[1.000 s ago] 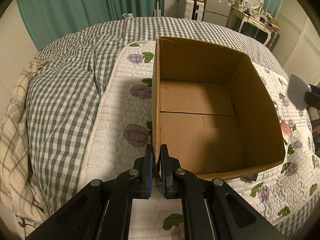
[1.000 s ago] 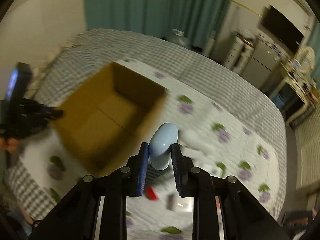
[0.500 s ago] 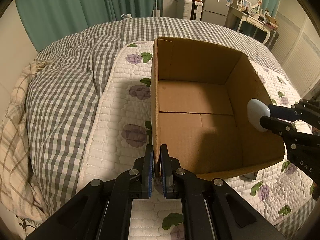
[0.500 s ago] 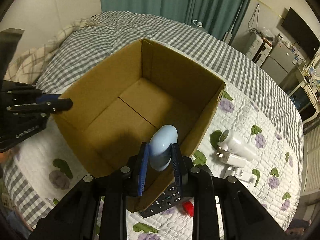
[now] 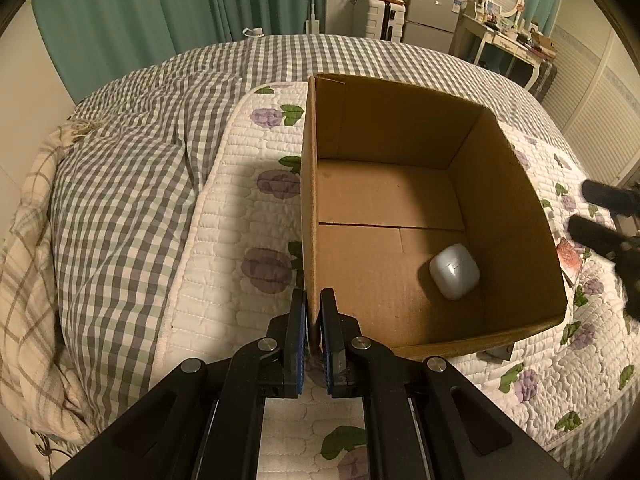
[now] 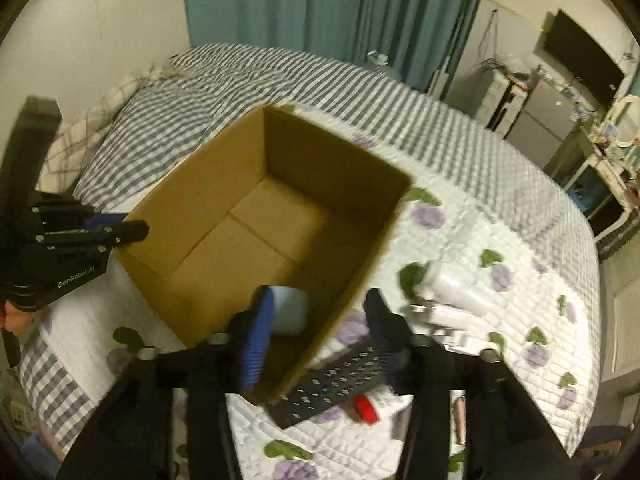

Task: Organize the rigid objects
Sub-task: 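Move the right tool back to the items and reach the black remote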

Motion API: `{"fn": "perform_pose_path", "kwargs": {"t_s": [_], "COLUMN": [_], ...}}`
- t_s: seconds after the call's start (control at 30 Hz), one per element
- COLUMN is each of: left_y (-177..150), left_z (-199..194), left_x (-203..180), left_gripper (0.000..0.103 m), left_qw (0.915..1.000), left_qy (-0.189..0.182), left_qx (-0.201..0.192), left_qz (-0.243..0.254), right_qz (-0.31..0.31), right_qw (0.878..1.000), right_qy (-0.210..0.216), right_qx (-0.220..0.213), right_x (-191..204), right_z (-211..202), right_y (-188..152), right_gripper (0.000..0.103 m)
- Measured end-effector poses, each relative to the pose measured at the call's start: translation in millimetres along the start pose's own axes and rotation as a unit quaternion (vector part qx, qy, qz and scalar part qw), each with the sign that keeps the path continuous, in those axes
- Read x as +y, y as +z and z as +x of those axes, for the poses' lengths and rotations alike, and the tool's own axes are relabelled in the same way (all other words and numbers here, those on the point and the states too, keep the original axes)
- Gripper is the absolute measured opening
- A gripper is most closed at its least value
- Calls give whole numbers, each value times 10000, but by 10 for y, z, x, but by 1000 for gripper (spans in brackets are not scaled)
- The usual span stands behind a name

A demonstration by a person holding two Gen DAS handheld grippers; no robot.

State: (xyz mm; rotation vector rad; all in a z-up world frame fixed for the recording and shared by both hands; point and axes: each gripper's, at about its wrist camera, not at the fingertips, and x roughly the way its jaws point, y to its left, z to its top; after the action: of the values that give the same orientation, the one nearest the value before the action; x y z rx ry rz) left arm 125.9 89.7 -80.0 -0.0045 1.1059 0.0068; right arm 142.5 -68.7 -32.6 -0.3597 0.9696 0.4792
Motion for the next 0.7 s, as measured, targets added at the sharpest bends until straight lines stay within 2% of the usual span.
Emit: {"fn": "perform_pose_path", "kwargs": {"t_s": [0.07, 0.2, 0.33, 0.6, 0.7], "left_y": [2, 0, -5, -16, -17], "left_z": [1, -3, -5, -12, -12], "left_x": [5, -7, -8, -2, -3], "left_gripper": [7, 7, 7, 7, 7], "left_qw": [10000, 10000, 10000, 10000, 10000], "left_qy": [2, 17, 27, 25, 12], "left_qx": [0, -11, -17, -32, -33], "left_qz": [-6, 4, 23, 7, 5], "right_qz": [39, 148, 379, 1063, 1247], "right_qw": [9999, 9986, 9962, 9858, 9825], "right_qy": [-129, -498, -678, -574, -342], "right_qx": [-12, 98, 406, 1165, 1340], "right_x": [-84, -240, -358, -442, -400], "right_z": [-102, -219, -207, 252, 410], "right_y": [-27, -174, -424, -791, -865], "right_gripper": [52, 60, 60, 60, 60]}}
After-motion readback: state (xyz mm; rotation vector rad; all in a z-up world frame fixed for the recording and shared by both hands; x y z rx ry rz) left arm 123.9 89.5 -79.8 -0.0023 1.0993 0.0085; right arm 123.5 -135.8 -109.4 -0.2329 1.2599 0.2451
